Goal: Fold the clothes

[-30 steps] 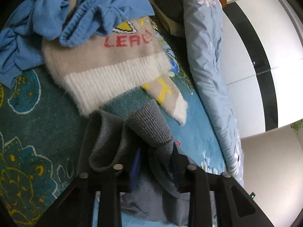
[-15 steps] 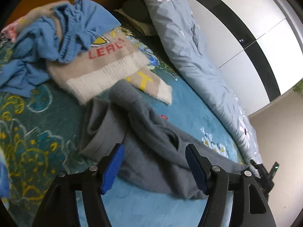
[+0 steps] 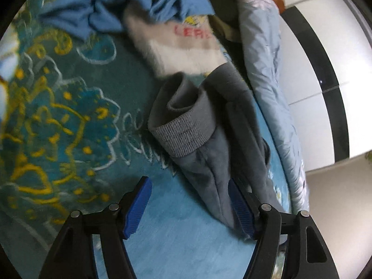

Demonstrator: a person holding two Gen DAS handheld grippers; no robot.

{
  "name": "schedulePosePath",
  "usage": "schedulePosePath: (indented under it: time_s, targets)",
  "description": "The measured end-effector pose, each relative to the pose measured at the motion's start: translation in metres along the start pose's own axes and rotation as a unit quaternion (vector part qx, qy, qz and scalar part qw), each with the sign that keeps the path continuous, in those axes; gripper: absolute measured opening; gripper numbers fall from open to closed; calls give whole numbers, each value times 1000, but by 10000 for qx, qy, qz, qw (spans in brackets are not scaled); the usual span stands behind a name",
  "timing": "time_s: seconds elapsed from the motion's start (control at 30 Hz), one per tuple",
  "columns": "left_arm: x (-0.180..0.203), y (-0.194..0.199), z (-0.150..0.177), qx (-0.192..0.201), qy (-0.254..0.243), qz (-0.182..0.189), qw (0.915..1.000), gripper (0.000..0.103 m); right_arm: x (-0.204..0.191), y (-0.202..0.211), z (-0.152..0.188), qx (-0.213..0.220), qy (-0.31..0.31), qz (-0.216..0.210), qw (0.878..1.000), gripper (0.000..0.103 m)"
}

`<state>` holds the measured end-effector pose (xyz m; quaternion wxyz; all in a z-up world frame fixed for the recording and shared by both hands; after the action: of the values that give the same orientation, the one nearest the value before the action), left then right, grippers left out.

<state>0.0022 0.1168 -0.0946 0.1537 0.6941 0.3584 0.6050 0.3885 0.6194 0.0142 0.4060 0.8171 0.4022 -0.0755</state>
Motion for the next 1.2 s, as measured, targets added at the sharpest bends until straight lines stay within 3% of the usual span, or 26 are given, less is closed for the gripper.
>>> schedulePosePath:
  time_s: [0.03, 0.23, 0.3, 0.33, 0.37, 0.4, 0.5, 0.7, 0.77, 1.07, 1.2]
  targets:
    - [0, -6, -2, -25, 78, 86, 9999, 72, 2, 2, 6, -24, -31, -22, 10000, 83]
    - [15, -26, -11, 217, -209, -259, 9992, 68, 11, 7, 30, -150, -182, -125, 9996, 83]
    - [18, -30, -11, 249, -180, -269, 9992, 59, 14, 5, 39, -224, -232, -135, 9994, 83]
    - [19, -32, -10, 252, -154, -289, 9991, 44, 16, 4, 43, -263, -259, -119, 9992, 83]
    - [18, -35, -10, 206, -131, -333, 9991, 20, 18, 4, 46, -295, -295, -115, 9991, 83]
    - [17, -38, -9, 156, -107, -379, 9991, 11, 19, 3, 50, -326, -330, -112, 9989, 83]
    - [15, -30, -7, 253, -30, -268, 9993, 5, 23, 5, 58, -378, -436, -119, 9983, 83]
    - [12, 28, -4, 788, 107, 298, 9964, 3, 35, 15, 72, -466, -651, -44, 9968, 83]
    - [9, 42, -1, 860, 51, 323, 9958, 3, 39, 18, 77, -505, -719, -33, 9961, 83]
    - [-1, 39, 8, 662, 41, 347, 9972, 3, 54, -18, 70, -621, -726, 331, 9949, 83]
    - [-7, 29, 13, 503, 35, 340, 9982, 4, 65, -41, 49, -583, -658, 914, 9919, 83]
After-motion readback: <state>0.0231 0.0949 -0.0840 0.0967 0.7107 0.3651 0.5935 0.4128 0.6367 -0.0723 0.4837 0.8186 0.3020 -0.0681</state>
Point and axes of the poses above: each gripper's, at about its wrist camera, not at the fingertips, and y roughly against the way its jaws point, x to its right, z to its underside, the point moved 5 cm from there along -y, roughly the way its jaws point, and after that the axes turned 4 degrees about z, right-handed, at the moved point
